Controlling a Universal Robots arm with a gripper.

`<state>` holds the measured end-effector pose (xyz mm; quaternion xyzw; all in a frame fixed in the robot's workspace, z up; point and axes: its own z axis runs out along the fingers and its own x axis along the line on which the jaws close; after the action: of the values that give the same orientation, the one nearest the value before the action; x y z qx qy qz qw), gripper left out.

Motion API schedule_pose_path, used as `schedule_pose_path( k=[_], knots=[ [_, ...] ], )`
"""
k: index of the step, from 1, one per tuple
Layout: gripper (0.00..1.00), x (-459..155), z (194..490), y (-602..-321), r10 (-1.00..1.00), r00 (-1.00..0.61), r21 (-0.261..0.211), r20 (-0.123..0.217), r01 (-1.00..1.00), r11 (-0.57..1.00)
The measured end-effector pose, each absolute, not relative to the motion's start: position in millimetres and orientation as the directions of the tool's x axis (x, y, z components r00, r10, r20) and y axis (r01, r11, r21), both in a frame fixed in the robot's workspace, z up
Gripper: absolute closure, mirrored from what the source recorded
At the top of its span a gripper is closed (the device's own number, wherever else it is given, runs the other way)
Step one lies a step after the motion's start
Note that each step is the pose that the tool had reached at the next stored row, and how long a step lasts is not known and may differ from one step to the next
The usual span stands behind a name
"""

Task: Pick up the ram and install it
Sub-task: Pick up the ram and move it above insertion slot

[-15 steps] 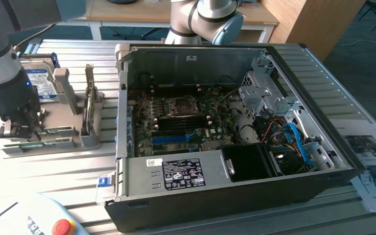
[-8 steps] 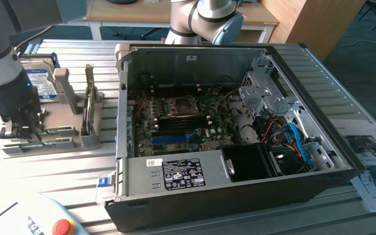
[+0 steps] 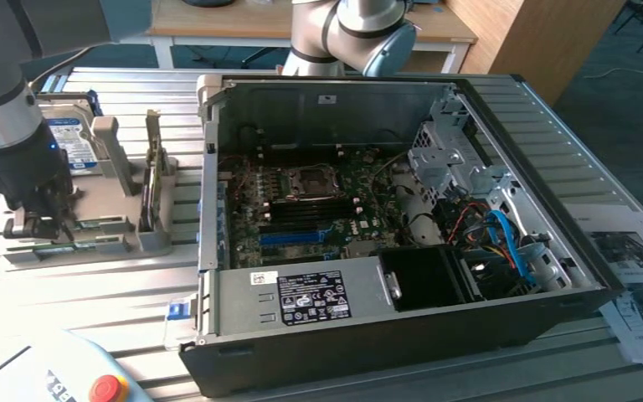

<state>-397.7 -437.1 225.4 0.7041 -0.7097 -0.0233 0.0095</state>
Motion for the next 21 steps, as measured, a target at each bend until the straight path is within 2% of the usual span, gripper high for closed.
schedule_pose_path(
  k=[21],
  knots=[
    [0.7,-388.7,220.0,-437.0,-1.0,-0.009,0.048,-0.019,-0.999,0.008]
  ],
)
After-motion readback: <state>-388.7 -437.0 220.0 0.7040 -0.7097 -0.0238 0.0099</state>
